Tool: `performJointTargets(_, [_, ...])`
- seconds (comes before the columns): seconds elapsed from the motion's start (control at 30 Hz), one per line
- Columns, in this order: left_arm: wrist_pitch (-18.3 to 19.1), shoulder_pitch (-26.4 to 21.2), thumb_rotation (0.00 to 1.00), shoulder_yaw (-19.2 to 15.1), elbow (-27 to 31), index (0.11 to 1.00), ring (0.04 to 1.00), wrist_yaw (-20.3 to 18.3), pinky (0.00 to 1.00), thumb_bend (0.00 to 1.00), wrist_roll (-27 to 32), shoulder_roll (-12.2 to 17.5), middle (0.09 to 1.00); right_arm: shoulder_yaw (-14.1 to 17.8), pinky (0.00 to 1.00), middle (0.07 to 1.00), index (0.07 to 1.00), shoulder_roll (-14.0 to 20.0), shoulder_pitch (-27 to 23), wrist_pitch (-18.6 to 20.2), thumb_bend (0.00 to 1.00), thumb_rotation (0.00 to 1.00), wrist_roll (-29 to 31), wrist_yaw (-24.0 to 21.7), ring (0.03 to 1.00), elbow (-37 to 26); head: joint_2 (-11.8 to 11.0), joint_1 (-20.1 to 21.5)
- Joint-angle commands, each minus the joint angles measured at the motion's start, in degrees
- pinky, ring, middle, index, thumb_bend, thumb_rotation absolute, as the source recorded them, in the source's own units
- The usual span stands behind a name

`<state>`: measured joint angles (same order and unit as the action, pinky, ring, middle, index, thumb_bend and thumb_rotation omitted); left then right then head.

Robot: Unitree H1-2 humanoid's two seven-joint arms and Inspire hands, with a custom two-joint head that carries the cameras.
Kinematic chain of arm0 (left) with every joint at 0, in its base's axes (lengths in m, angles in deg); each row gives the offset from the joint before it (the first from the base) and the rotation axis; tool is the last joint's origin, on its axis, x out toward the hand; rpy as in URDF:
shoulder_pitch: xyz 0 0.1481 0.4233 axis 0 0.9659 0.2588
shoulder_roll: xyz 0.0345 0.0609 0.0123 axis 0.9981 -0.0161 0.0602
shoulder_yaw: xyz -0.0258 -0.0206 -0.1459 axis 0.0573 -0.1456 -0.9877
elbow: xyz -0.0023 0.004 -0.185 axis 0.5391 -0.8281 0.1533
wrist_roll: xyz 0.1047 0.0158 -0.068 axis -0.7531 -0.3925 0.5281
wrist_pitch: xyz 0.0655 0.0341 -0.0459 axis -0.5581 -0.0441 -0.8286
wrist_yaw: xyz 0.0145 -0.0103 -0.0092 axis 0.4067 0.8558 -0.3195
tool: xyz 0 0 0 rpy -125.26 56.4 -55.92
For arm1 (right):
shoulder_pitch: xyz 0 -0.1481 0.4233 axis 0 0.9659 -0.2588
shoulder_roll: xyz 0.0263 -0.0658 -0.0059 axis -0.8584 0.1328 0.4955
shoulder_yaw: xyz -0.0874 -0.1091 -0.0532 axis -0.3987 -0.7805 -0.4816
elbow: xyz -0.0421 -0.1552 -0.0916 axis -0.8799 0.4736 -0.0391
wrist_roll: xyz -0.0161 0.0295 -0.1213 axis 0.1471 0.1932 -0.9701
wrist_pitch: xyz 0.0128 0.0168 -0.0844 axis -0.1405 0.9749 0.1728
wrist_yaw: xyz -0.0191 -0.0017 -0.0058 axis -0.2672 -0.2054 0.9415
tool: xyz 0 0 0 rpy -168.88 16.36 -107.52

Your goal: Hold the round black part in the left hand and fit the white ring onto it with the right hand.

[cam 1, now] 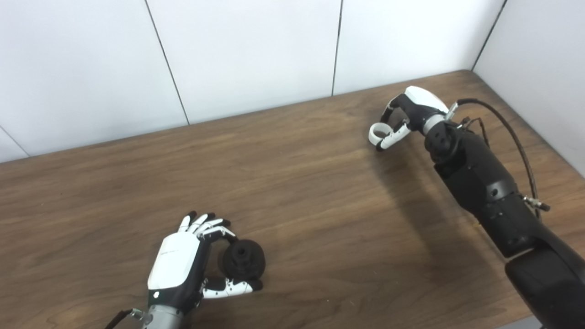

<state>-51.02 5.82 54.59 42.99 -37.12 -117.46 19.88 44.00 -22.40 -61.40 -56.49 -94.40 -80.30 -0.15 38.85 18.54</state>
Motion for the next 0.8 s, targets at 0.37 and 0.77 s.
performJointTargets(0.37, [1.88,0.95,0.05,0.45,0.14,0.483,0.896,-1.79,1.00,0.52,-1.98,0.45,0.796,-3.40,1.00,0.866,0.488,3.14,-0.93,0.50,0.52,0.14,-5.24,-14.05,0.972,-21.81,0.50,-1.76])
performJointTargets(0.77, [4.33,0.83,0.06,1.76,1.24,0.483,0.901,-3.25,1.00,0.53,-3.73,-1.18,0.798,-6.47,1.00,0.853,0.486,-2.06,-0.51,0.37,0.52,0.13,-10.22,-26.88,0.979,-37.54,1.22,-5.01])
